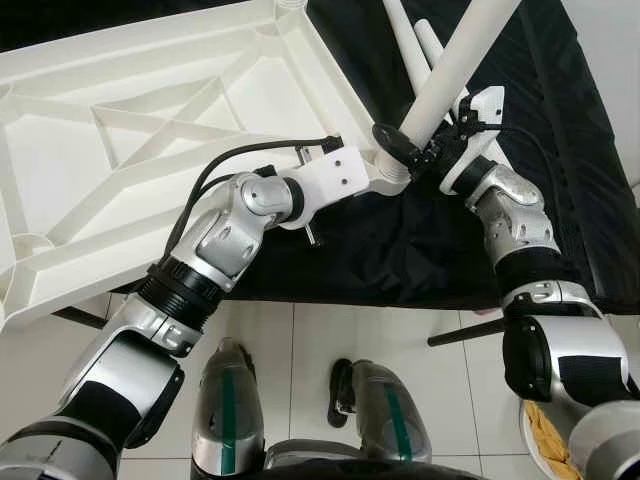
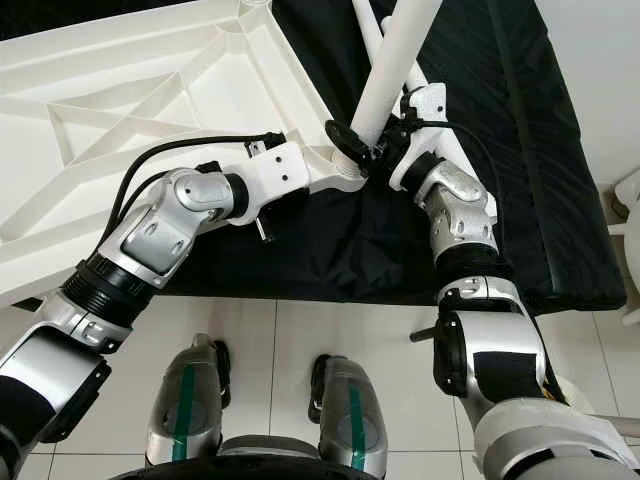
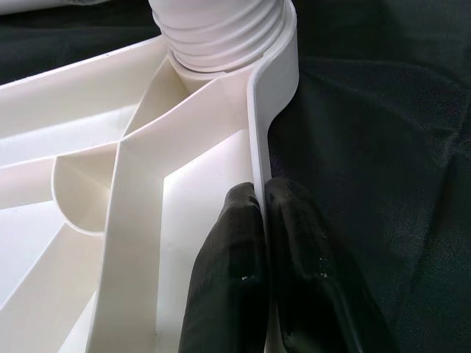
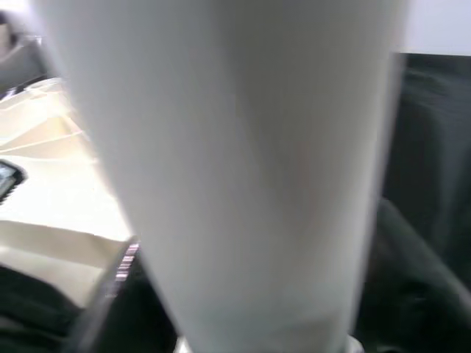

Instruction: Building children table

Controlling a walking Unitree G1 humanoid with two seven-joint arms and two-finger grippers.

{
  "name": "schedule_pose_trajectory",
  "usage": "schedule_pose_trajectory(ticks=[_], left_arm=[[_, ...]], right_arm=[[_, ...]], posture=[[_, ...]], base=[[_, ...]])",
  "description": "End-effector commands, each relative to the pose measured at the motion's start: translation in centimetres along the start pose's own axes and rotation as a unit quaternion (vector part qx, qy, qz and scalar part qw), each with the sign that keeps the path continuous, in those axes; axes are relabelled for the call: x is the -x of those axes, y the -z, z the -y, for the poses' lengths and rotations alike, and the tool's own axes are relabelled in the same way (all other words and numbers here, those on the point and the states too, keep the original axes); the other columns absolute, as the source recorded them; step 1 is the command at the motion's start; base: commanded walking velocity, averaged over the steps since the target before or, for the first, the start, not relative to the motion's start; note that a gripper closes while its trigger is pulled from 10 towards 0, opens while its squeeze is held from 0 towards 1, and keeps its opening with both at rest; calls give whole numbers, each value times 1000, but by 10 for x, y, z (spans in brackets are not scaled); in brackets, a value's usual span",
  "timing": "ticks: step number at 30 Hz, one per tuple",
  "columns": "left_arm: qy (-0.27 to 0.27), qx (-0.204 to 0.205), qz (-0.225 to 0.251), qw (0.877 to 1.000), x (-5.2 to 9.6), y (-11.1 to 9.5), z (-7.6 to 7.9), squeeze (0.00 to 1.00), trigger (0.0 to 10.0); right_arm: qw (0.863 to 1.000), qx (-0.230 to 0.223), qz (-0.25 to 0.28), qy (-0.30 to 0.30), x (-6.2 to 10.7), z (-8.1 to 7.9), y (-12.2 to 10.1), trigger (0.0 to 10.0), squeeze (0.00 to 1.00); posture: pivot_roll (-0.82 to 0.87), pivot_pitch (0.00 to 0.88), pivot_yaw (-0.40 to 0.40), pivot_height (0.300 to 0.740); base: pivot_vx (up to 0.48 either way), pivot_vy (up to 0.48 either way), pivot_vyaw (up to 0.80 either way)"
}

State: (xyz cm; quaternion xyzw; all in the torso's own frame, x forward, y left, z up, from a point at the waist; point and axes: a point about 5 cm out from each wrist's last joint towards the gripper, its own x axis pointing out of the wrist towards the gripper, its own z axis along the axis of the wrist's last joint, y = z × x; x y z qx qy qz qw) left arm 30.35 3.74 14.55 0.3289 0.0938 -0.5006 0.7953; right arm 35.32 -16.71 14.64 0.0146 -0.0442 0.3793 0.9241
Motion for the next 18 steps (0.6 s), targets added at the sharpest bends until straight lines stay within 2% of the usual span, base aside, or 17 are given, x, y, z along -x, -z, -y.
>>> schedule_pose_trajectory(ticks=[1,10,11,18], left_arm=[[2,-17,1,1000,-1,-2,1,0,10000],[3,-18,2,1000,-2,-2,1,0,10000],[4,-19,3,1000,-2,-3,1,0,10000],[6,-21,4,1000,-3,-3,2,0,10000]], right_arm=[[1000,1,-8,2,2,2,3,0,0],[1000,1,-8,1,7,5,5,0,0],[1000,0,-9,3,8,5,6,10000,0],[1000,-2,-1,22,8,4,7,10000,0]], posture=[[69,37,-65,740],[64,32,-65,740],[62,29,-65,740],[60,25,-65,740]], base=[[0,0,0],[0,0,0],[0,0,0],[0,0,0]])
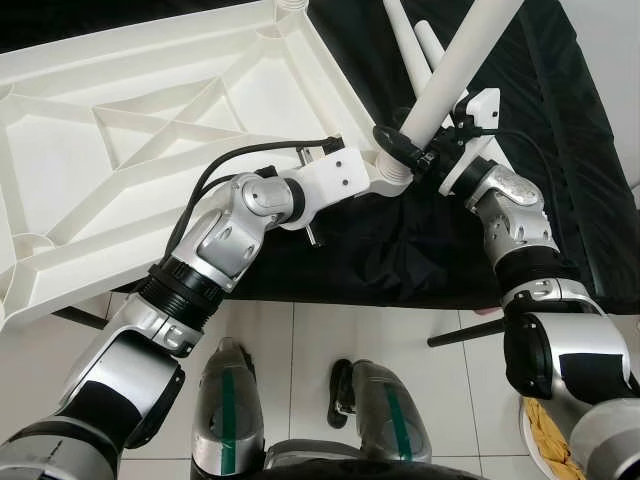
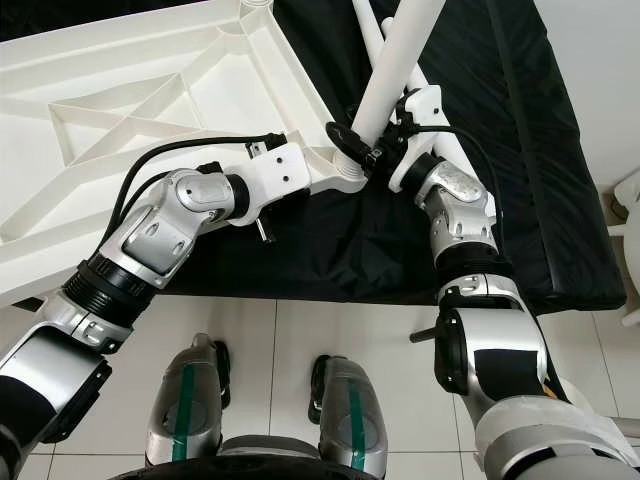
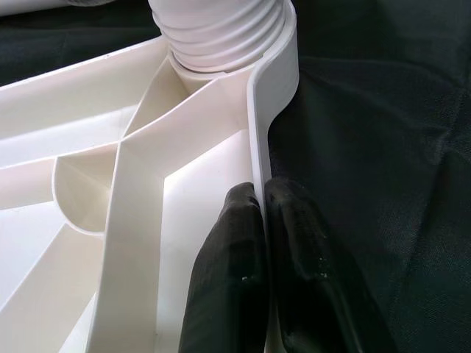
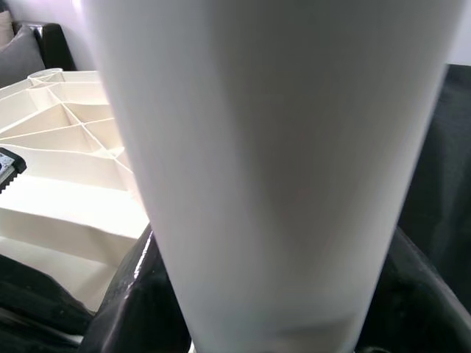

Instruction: Building children table

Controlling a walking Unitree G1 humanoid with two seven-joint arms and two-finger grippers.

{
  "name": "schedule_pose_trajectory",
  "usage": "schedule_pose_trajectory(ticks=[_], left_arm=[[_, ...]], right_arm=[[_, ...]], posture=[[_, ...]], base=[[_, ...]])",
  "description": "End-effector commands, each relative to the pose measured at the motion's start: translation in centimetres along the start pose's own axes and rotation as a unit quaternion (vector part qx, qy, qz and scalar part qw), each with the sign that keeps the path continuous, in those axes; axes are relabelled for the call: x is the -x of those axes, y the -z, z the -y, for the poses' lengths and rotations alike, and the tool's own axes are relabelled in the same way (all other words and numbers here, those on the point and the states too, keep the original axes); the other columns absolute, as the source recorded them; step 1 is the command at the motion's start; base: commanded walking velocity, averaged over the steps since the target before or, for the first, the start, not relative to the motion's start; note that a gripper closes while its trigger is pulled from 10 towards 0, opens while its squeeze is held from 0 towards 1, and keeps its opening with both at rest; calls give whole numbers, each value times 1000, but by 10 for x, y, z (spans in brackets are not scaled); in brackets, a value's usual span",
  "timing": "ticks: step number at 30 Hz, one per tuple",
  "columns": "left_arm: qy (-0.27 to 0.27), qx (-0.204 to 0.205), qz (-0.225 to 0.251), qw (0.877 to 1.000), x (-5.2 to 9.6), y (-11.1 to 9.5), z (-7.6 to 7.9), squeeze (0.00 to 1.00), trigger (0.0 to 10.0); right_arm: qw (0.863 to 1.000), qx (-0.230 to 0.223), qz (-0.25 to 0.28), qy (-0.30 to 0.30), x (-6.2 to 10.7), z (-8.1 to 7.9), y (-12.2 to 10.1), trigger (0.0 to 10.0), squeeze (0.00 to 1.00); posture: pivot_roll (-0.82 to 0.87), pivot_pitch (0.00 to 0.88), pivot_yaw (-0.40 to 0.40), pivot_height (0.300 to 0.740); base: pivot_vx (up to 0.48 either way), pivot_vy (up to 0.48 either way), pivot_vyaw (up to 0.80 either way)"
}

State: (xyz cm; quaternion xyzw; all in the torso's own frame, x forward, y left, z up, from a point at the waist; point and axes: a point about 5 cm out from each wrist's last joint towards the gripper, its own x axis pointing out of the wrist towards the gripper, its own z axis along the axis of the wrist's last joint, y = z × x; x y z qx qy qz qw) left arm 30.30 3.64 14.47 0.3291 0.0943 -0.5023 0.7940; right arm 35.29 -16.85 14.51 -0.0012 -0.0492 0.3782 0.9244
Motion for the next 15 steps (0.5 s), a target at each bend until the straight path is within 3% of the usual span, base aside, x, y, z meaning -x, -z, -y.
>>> schedule_pose_trajectory(ticks=[1,10,15], left_arm=[[5,-20,4,1000,-2,-3,2,0,10000],[7,-20,4,1000,-3,-3,4,0,10000],[10,-19,4,1000,-3,-2,6,0,10000]], right_arm=[[999,-20,6,29,7,3,5,10000,0],[997,-14,28,71,5,-4,5,10000,0],[991,-12,51,123,3,-10,3,10000,0]], posture=[[60,24,-69,740],[60,21,-71,740],[57,18,-73,740]], base=[[0,0,0],[0,0,0],[0,0,0]])
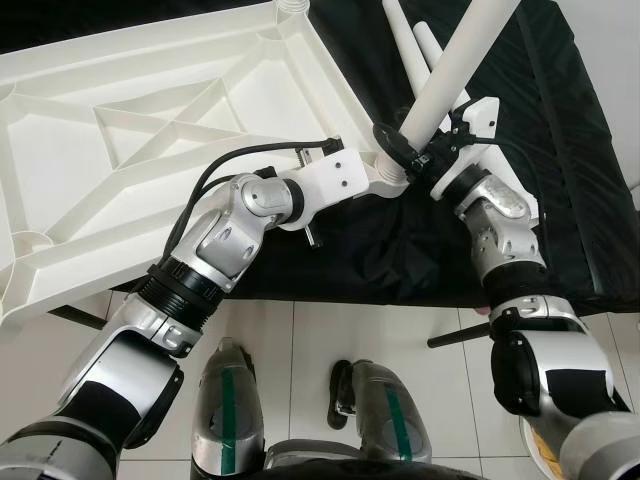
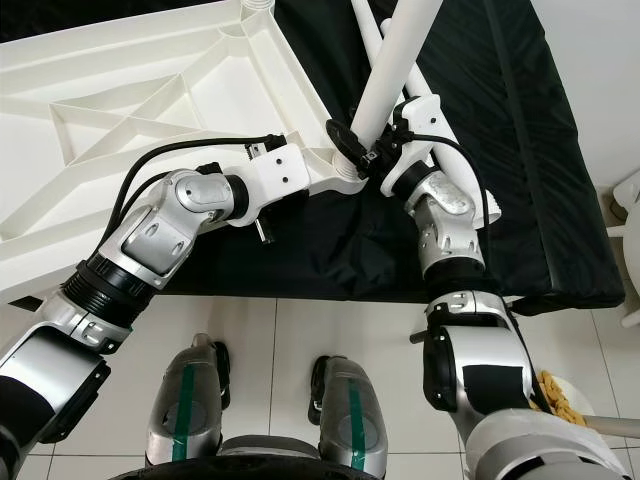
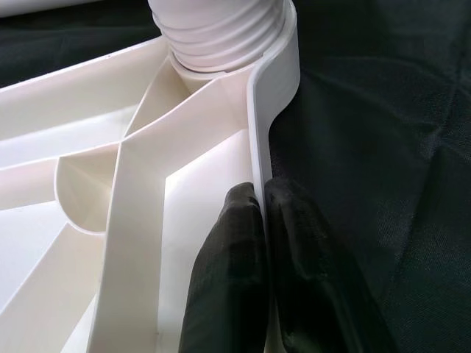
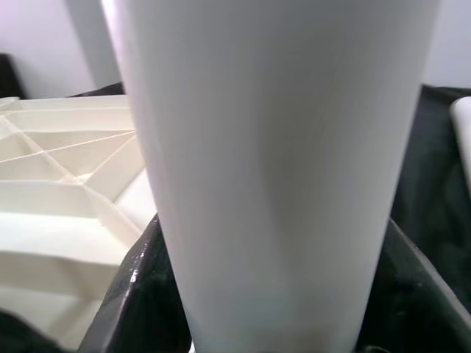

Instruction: Building children table

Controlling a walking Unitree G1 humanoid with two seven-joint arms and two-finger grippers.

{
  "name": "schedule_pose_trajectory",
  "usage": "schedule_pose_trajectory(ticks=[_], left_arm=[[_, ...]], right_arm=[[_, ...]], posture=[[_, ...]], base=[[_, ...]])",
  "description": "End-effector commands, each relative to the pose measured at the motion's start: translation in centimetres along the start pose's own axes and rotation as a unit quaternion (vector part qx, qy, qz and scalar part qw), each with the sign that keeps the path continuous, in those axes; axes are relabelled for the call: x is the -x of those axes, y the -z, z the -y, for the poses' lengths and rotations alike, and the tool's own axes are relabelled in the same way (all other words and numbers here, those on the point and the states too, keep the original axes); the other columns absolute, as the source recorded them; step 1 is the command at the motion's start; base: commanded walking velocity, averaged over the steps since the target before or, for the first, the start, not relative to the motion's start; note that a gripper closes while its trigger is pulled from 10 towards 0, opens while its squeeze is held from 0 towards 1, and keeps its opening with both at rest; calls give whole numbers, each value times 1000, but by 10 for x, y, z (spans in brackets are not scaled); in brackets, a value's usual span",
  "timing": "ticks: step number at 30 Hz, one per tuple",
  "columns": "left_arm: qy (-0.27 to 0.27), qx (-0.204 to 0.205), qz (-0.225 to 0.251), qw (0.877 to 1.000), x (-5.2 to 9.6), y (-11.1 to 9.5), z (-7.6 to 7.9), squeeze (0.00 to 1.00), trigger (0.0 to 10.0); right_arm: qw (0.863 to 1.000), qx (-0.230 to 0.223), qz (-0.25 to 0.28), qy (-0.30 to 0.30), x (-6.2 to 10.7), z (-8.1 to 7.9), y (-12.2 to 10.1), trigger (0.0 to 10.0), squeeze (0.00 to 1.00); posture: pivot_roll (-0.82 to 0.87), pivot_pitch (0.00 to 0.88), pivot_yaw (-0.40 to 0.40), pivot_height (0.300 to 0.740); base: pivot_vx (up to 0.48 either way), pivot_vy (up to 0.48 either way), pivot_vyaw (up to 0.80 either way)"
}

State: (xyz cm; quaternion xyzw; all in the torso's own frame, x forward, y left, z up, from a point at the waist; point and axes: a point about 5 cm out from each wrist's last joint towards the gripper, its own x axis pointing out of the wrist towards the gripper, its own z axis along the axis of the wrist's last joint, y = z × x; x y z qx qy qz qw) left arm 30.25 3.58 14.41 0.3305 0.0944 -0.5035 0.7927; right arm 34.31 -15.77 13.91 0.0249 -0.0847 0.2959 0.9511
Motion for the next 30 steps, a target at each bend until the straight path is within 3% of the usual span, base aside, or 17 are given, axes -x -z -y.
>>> schedule_pose_trajectory(ticks=[1,2,3,7,8,10,11,21,23,30], left_arm=[[9,-17,5,1000,-3,-2,6,0,10000],[11,-17,8,1000,-2,-3,6,0,10000],[16,-11,13,1000,-2,-3,8,0,4039],[19,-7,16,1000,-1,-4,9,0,4039],[31,-1,21,999,0,-5,12,0,0],[31,-1,21,999,0,-5,12,0,0],[32,-13,9,999,-2,-3,13,0,10000],[29,-20,4,999,0,-1,14,0,10000],[27,-18,4,999,0,-1,13,0,10000],[24,-17,4,1000,0,-1,12,0,10000]], right_arm=[[999,-8,15,44,2,2,-3,10000,0],[999,-11,18,48,2,0,-3,10000,0],[998,-14,22,52,3,-3,-3,10000,0],[998,-15,24,53,3,-5,-3,10000,0],[998,-19,28,58,4,-9,-4,10000,0],[998,-19,28,58,4,-9,-4,10000,0],[997,-26,36,63,4,-15,-5,10000,0],[994,-40,50,94,3,-32,-7,10000,0],[987,-37,55,147,2,-36,-9,10000,0],[970,-14,51,238,2,-45,-10,10000,0]], posture=[[56,20,-71,740],[56,20,-71,740],[54,22,-71,740],[54,22,-71,740],[53,30,-70,740],[53,30,-70,740],[54,36,-70,740],[56,51,-71,740],[57,58,-71,740],[57,63,-74,740]], base=[[0,0,0],[0,0,0],[0,0,0],[0,0,0],[0,0,0],[0,0,0],[0,0,0],[0,0,0],[0,0,0],[0,0,0]])
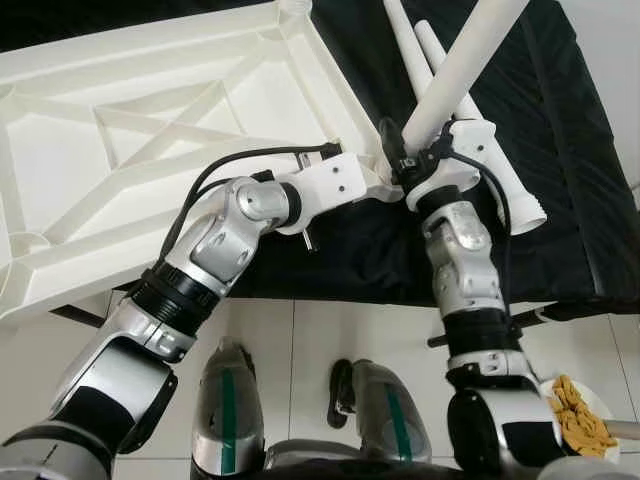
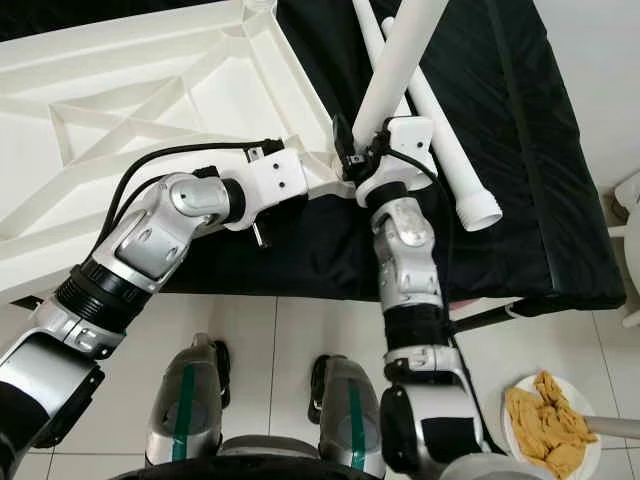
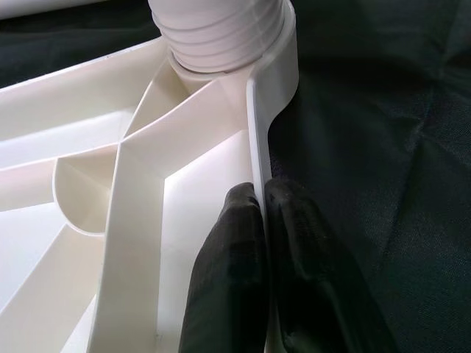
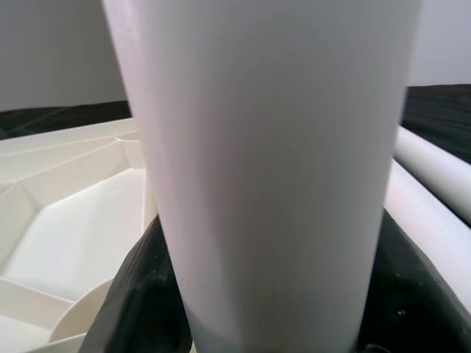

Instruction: Building children table

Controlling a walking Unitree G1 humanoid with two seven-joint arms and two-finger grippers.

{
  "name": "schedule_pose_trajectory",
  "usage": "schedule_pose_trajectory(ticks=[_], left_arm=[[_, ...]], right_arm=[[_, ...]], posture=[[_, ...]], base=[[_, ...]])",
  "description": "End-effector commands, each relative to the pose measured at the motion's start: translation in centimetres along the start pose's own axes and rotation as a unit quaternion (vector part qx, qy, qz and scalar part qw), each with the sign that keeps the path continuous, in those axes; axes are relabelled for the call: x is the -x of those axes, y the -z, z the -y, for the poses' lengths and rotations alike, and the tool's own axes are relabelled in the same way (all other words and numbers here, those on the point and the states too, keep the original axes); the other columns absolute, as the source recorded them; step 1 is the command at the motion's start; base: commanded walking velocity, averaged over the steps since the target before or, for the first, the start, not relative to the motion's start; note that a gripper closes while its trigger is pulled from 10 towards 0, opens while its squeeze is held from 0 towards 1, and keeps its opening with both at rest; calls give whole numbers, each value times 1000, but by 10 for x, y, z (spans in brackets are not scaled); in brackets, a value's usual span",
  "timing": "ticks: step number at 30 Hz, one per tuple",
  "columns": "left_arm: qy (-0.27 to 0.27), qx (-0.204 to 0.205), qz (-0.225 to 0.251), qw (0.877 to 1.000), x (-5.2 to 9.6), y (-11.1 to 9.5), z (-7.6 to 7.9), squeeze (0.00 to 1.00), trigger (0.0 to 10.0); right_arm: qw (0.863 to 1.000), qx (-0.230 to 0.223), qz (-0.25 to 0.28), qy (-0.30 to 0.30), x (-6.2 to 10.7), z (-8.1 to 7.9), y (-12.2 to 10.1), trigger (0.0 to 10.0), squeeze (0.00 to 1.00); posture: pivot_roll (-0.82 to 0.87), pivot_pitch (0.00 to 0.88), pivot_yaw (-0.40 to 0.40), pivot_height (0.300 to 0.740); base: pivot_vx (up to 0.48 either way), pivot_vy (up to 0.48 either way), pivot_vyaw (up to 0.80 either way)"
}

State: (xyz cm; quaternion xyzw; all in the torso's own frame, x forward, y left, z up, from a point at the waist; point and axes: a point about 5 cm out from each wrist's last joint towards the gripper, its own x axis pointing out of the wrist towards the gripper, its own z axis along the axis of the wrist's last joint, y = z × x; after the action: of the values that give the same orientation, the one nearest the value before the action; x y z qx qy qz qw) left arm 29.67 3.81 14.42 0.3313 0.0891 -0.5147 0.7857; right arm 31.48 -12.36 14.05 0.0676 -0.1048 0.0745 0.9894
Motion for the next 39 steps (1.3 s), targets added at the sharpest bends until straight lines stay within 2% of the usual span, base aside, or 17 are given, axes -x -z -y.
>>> schedule_pose_trajectory(ticks=[1,3,5,12,13,15,16,20,23,24,25,26,31,34,39], left_arm=[[13,-11,-3,1000,-4,-1,7,0,10000],[12,-10,-2,1000,-4,-2,7,0,10000],[11,-9,-2,1000,-4,-2,7,0,10000],[10,-9,-2,1000,-5,-2,7,0,10000],[9,-9,-2,1000,-5,-2,6,0,10000],[8,-9,-2,1000,-5,-2,6,0,10000],[7,-9,-2,1000,-5,-2,6,0,10000],[7,-9,-2,1000,-5,-2,6,0,10000],[5,-10,-3,1000,-5,-2,5,0,10000],[5,-10,-2,1000,-5,-2,5,0,10000],[5,-11,-2,1000,-5,-2,5,0,10000],[5,-10,-2,1000,-5,-2,5,0,10000],[4,-12,-2,1000,-5,-3,4,0,10000],[-2,-17,-3,1000,-6,-3,2,0,10000],[-2,-17,-3,1000,-6,-3,1,0,10000]], right_arm=[[1000,-2,17,13,-1,-2,-7,10000,0],[999,-12,4,49,2,-9,-3,10000,0],[999,-10,7,45,3,-14,-5,10000,0],[999,6,-1,53,5,-11,-6,10000,0],[999,9,1,48,5,-11,-6,10000,796],[999,10,2,45,6,-12,-7,10000,796],[999,5,7,43,7,-11,-8,10000,1000],[999,8,9,43,7,-9,-9,10000,1000],[1000,15,6,22,6,0,-12,10000,1000],[1000,16,2,8,5,2,-12,10000,820],[1000,18,-2,-1,5,3,-11,10000,820],[1000,13,-9,-19,5,4,-10,10000,0],[997,7,-18,-77,3,6,-10,10000,0],[991,10,-30,-131,0,12,-10,10000,0],[986,22,-36,-163,-1,15,-10,10000,0]], posture=[[57,63,-74,740],[59,64,-75,740],[53,65,-72,740],[51,66,-75,740],[51,67,-77,740],[51,67,-77,740],[50,66,-77,740],[50,66,-77,740],[49,63,-78,740],[49,63,-78,740],[49,63,-78,740],[48,62,-75,740],[46,59,-74,740],[47,54,-74,740],[49,49,-75,740]], base=[[0,0,0],[0,0,0],[0,0,0],[0,0,0],[0,0,0],[0,0,0],[0,0,0],[0,0,0],[0,0,0],[0,0,0],[0,0,0],[0,0,0],[0,0,0],[0,0,0],[0,0,0]])
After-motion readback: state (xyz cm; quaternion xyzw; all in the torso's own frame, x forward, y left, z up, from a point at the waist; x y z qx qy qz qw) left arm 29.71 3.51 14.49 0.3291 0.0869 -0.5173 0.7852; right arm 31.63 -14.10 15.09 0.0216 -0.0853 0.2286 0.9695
